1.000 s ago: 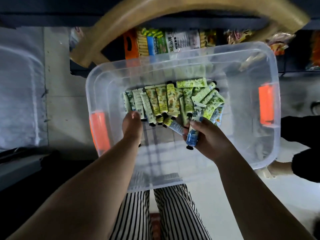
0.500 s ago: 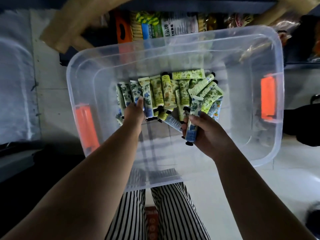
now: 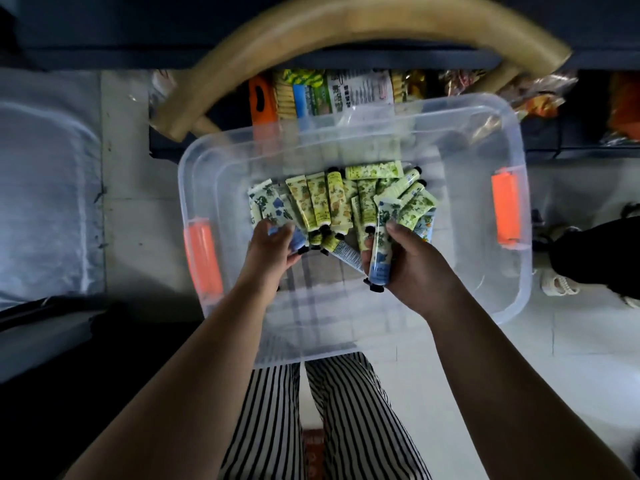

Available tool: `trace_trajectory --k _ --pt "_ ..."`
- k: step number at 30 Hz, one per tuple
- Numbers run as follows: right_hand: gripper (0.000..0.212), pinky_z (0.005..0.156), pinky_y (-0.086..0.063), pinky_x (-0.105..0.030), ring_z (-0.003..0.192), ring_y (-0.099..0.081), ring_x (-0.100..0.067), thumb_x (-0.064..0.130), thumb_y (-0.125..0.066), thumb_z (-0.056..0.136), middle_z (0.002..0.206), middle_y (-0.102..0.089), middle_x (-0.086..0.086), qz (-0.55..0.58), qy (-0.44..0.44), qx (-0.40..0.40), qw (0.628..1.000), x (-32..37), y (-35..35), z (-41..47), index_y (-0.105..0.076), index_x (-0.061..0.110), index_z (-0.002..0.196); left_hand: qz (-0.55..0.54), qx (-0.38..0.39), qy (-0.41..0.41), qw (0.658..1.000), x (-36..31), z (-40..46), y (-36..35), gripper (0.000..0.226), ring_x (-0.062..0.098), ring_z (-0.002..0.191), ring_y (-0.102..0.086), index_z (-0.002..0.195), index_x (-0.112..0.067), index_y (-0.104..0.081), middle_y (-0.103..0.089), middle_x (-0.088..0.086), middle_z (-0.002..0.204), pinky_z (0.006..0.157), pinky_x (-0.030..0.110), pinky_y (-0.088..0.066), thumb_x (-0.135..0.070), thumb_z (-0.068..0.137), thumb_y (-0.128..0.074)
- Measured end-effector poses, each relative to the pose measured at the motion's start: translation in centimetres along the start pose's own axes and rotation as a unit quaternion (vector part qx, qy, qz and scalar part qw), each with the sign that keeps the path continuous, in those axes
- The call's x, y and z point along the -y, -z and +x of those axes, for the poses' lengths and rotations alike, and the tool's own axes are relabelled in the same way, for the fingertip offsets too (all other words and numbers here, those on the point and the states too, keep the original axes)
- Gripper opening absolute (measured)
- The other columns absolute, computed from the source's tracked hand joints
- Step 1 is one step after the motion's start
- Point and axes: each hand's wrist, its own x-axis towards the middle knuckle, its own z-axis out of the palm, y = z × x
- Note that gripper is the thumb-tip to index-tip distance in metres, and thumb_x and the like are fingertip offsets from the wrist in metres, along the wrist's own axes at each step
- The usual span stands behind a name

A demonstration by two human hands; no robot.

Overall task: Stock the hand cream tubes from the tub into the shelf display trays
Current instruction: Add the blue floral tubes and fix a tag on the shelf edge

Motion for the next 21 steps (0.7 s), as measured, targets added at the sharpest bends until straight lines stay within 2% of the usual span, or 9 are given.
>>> trace_trajectory --k 3,4,6,9,11,14,17,19,21 --pt "0.012 0.057 -0.056 -0.027 0.061 -0.067 -0.018 0.023 -0.066 0.060 0.063 -0.066 -0.002 -0.028 0.047 0.032 0.998 1.9 -2.4 -3.0 -0.061 0.016 0.067 -0.004 0.088 -0.051 0.995 -2.4 -4.7 1.0 0.006 0.029 0.097 -0.062 0.090 -0.017 -0.045 -0.055 0.020 0.114 0.088 0.036 -0.049 -0.020 0.093 -0.050" --pt "0.007 0.056 -0.056 -0.028 0.062 -0.068 -0.019 0.020 -0.066 0.060 0.063 -0.066 -0.003 -0.031 0.069 0.044 0.996 2.7 -3.3 -4.3 -0.061 0.015 0.063 -0.005 0.106 -0.062 0.992 -3.5 -6.4 1.4 0.007 0.030 0.101 -0.061 0.090 -0.015 -0.044 -0.056 0.020 0.114 0.091 0.038 -0.047 -0.018 0.092 -0.050" --pt "0.003 0.059 -0.056 -0.029 0.066 -0.068 -0.020 0.011 -0.059 0.073 0.068 -0.066 -0.005 -0.044 0.117 0.065 0.990 4.3 -5.0 -6.9 -0.059 0.012 0.075 -0.024 0.135 -0.087 0.987 -5.8 -9.7 2.0 0.008 0.029 0.099 -0.063 0.086 -0.014 -0.044 -0.060 0.016 0.109 0.092 0.042 -0.046 -0.014 0.093 -0.049" --pt "0.018 0.063 -0.053 -0.029 0.067 -0.066 -0.018 0.004 -0.046 0.089 0.077 -0.065 -0.006 -0.088 0.166 0.097 0.977 6.3 -7.9 -10.8 -0.056 0.014 0.100 -0.055 0.162 -0.147 0.974 -9.5 -14.8 2.8 0.004 0.016 0.077 -0.070 0.092 -0.021 -0.049 -0.064 0.007 0.093 0.077 0.040 -0.054 -0.022 0.093 -0.046" --pt "0.019 0.061 -0.053 -0.028 0.063 -0.066 -0.017 0.006 -0.044 0.091 0.072 -0.066 -0.005 -0.110 0.197 0.124 0.966 7.6 -10.1 -13.6 -0.058 0.015 0.102 -0.071 0.162 -0.196 0.964 -11.9 -18.4 3.8 0.017 0.016 0.072 -0.070 0.095 -0.022 -0.052 -0.066 0.005 0.084 0.065 0.037 -0.058 -0.035 0.086 -0.046" --pt "0.015 0.058 -0.054 -0.026 0.059 -0.066 -0.014 0.015 -0.047 0.092 0.068 -0.067 -0.001 -0.141 0.244 0.145 0.948 9.3 -13.8 -17.5 -0.062 0.016 0.091 -0.063 0.154 -0.282 0.945 -15.4 -23.3 5.6 0.035 0.017 0.063 -0.068 0.096 -0.019 -0.053 -0.067 0.002 0.069 0.055 0.033 -0.057 -0.043 0.072 -0.049" --pt "0.010 0.068 -0.050 -0.033 0.063 -0.064 -0.015 0.021 -0.056 0.081 0.066 -0.066 0.001 -0.193 0.291 0.190 0.918 10.7 -17.8 -21.3 -0.065 0.018 0.080 -0.091 0.128 -0.361 0.919 -18.8 -27.1 8.1 0.031 0.013 0.043 -0.050 0.090 -0.018 -0.050 -0.052 0.001 0.052 0.043 0.026 -0.047 -0.046 0.080 -0.056" --pt "0.011 0.075 -0.047 -0.040 0.066 -0.059 -0.017 0.024 -0.060 0.073 0.063 -0.063 0.001 -0.218 0.317 0.215 0.898 11.6 -20.4 -23.6 -0.069 0.019 0.069 -0.101 0.132 -0.411 0.896 -21.3 -29.0 9.6 0.032 0.012 0.040 -0.042 0.090 -0.018 -0.047 -0.047 -0.001 0.049 0.041 0.025 -0.040 -0.048 0.080 -0.048" --pt "0.018 0.081 -0.047 -0.046 0.062 -0.055 -0.015 0.017 -0.059 0.080 0.060 -0.059 0.002 -0.234 0.344 0.234 0.879 12.5 -23.0 -25.6 -0.070 0.019 0.066 -0.107 0.137 -0.463 0.869 -24.0 -30.6 11.0 0.032 0.013 0.039 -0.041 0.090 -0.020 -0.046 -0.048 0.000 0.049 0.042 0.025 -0.037 -0.048 0.078 -0.037"
